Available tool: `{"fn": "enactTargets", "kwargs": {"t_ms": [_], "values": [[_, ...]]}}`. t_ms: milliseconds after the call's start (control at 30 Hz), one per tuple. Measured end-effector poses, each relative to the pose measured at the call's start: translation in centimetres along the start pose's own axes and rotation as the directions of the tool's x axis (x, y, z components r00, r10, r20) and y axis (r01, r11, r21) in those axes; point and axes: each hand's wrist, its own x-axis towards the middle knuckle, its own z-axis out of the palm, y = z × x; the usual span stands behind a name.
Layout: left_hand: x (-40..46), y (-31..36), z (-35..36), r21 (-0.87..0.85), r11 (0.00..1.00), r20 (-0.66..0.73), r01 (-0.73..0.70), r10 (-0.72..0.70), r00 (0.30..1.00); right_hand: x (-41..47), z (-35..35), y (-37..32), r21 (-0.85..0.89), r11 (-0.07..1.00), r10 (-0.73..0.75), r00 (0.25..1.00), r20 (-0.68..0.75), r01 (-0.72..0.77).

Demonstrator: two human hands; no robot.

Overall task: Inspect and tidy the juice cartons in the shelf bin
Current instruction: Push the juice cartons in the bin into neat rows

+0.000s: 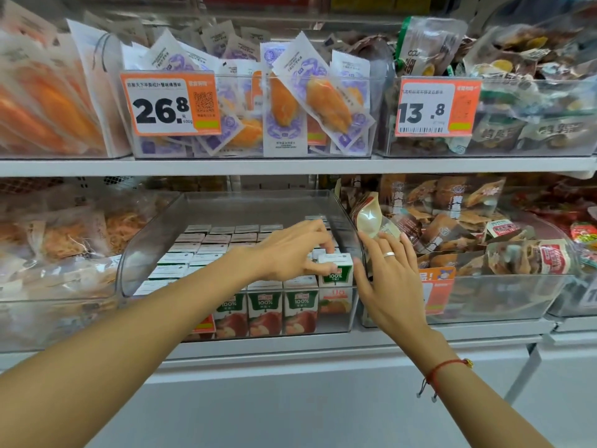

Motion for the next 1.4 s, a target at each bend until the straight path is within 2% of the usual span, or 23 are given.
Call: {"fn": "enactTargets", "kwargs": {"t_ms": [67,133,200,267,367,400,467,533,600,667,733,833,933,1000,1067,1133,1267,1400], "values": [[-1.0,-0.2,0.4,-0.124,0.992,-0.136,0.035,-0.052,0.989,0.1,-0.1,-0.1,0.016,1.000,0.005,1.000,-0.006,-0.005],[-1.7,0.1,0.8,-0.326,0.940,-0.218,0.098,-0.175,0.960,0.1,-0.3,-0.3,0.033,0.999,0.014,1.000,-0.005,-0.014],[-2.0,0.9,1.0,-0.558,0.816,-0.241,0.151,-0.333,0.912,0.2,-0.6,-0.5,0.068,0.998,0.017,1.000,-0.009,-0.016],[-2.2,2.0,1.2,-0.706,0.690,-0.270,0.159,-0.470,0.840,0.3,-1.3,-1.1,0.117,0.993,0.012,0.999,-0.037,-0.008],[-3.0,3.4,1.1,-0.868,0.492,-0.294,0.064,-0.614,0.733,0.1,-2.5,-3.0,0.239,0.971,0.034,0.996,-0.078,-0.015],[-3.5,3.7,1.0,-0.915,0.403,-0.266,0.023,-0.645,0.716,-0.1,-3.0,-4.0,0.328,0.943,0.076,0.997,-0.027,-0.064],[-5.2,4.3,1.0,-0.981,0.193,-0.137,-0.002,-0.687,0.714,-0.5,-3.6,-5.8,0.525,0.814,0.168,0.966,0.198,-0.249],[-7.4,4.6,1.4,-1.000,-0.007,0.016,0.015,-0.692,0.722,-1.1,-3.9,-7.1,0.616,0.648,0.174,0.875,0.452,-0.447],[-9.7,4.7,2.0,-0.993,-0.109,0.113,0.051,-0.689,0.716,-1.7,-3.9,-7.9,0.604,0.563,0.117,0.777,0.618,-0.565],[-11.5,4.2,2.5,-0.987,-0.116,0.161,0.112,-0.686,0.710,-2.3,-4.1,-8.5,0.592,0.544,0.066,0.734,0.676,-0.594],[-12.7,3.8,2.7,-0.985,-0.078,0.168,0.156,-0.669,0.724,-2.8,-4.2,-8.8,0.579,0.541,0.029,0.702,0.711,-0.609],[-13.7,3.9,3.1,-0.988,-0.034,0.136,0.152,-0.659,0.740,-3.3,-4.6,-9.5,0.546,0.475,-0.030,0.607,0.794,-0.690],[-14.0,4.3,3.8,-0.994,0.025,0.062,0.107,-0.682,0.729,-3.7,-4.7,-10.1,0.547,0.379,-0.012,0.587,0.809,-0.746],[-14.1,4.5,4.2,-0.997,0.012,0.045,0.074,-0.696,0.716,-4.0,-4.4,-10.4,0.552,0.298,0.017,0.583,0.812,-0.778],[-14.1,4.7,4.4,-0.998,0.009,0.038,0.060,-0.679,0.733,-4.0,-4.2,-10.5,0.556,0.269,0.034,0.584,0.811,-0.787],[-14.1,4.7,4.4,-0.997,0.033,0.030,0.070,-0.671,0.741,-3.7,-4.0,-10.5,0.551,0.300,0.022,0.583,0.812,-0.779],[-14.0,4.3,4.6,-0.995,0.044,0.036,0.086,-0.657,0.753,-2.6,-3.7,-10.3,0.528,0.453,0.059,0.615,0.787,-0.719],[-13.9,3.6,4.8,-0.990,0.062,0.060,0.127,-0.627,0.777,-3.0,-2.9,-9.9,0.557,0.498,0.057,0.666,0.743,-0.664]]}}
